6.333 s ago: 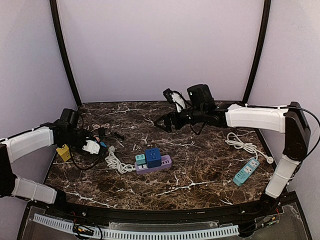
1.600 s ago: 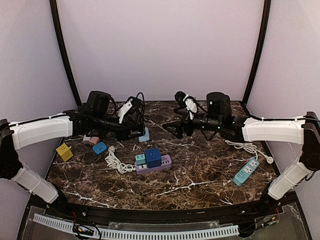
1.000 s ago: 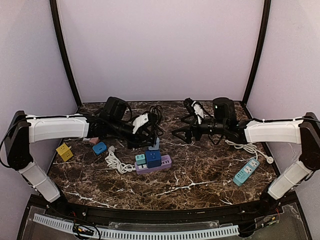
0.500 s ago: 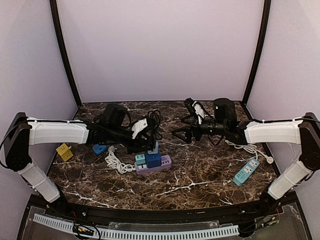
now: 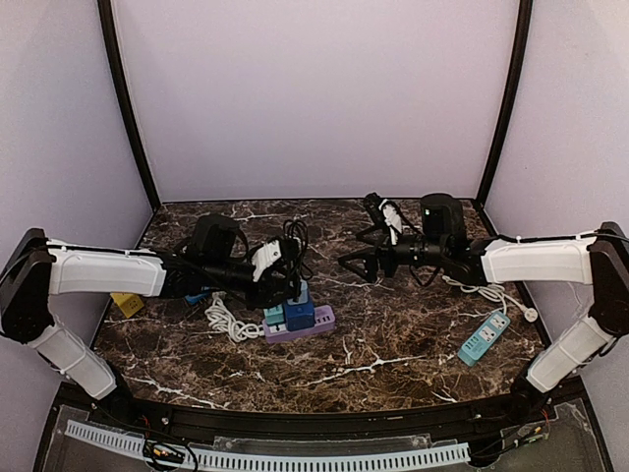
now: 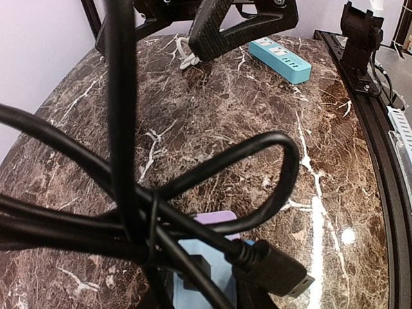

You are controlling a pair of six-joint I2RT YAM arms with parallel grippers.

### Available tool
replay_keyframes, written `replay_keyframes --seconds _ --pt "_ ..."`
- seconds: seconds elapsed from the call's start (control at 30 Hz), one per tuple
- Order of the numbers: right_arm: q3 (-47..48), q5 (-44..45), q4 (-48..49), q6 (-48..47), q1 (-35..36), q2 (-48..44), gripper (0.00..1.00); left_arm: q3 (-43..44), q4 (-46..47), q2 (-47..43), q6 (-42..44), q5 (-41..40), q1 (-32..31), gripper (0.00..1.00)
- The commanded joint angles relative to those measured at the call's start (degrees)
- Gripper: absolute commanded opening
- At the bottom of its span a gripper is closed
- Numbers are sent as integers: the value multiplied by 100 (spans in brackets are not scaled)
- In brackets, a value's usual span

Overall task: Insert the plug
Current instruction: Insert the plug into the socket.

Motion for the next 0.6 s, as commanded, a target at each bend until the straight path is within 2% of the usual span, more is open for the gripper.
replay_keyframes --seconds 0.0,0.1,0.2,0.33,0.43,0.57 --pt "-97 -74 118 32 -35 -184 99 -504 -394 249 -27 -224 45 1" --pt "-80 -135 122 55 -34 -176 99 -658 -400 300 -46 -148 45 1" --pt "-72 -174 159 93 -39 -176 99 -642 -555 386 -658 -194 132 1" --pt "-61 -399 306 190 -35 -84 99 -720 -895 355 -903 196 203 1" --pt "-29 -1065 572 130 -20 110 91 -815 -884 296 -967 27 191 1" --pt "238 -2485 807 -555 127 660 86 -866 -657 122 -260 -174 63 1"
